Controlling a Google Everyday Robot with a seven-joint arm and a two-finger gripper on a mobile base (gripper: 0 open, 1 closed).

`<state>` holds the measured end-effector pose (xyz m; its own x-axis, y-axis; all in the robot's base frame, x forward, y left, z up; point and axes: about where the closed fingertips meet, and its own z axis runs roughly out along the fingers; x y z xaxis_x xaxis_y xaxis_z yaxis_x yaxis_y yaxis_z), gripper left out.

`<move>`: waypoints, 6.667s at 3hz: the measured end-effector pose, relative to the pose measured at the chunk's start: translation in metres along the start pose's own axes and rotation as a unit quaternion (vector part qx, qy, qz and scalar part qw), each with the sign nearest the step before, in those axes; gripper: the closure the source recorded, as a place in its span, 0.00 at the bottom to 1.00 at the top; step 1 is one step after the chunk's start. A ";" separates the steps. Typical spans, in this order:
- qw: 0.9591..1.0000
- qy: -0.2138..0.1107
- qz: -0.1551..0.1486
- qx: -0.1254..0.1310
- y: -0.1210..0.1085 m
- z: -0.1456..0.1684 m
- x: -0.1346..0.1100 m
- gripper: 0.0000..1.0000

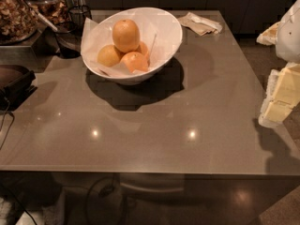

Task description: Pick orange from white bowl

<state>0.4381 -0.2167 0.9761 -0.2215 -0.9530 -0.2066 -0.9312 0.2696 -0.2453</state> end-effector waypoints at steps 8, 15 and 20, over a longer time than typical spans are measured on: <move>0.966 -0.259 -0.016 0.013 -0.074 0.037 -0.155 0.00; 0.932 -0.360 -0.033 0.033 -0.169 0.095 -0.289 0.00; 0.931 -0.361 -0.042 -0.026 -0.166 0.122 -0.298 0.20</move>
Offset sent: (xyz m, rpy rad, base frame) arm 0.0400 0.0144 0.0161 0.3038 -0.0677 -0.1837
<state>0.6942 0.0395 0.9633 0.0876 -0.6246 -0.7760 -0.9532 0.1737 -0.2475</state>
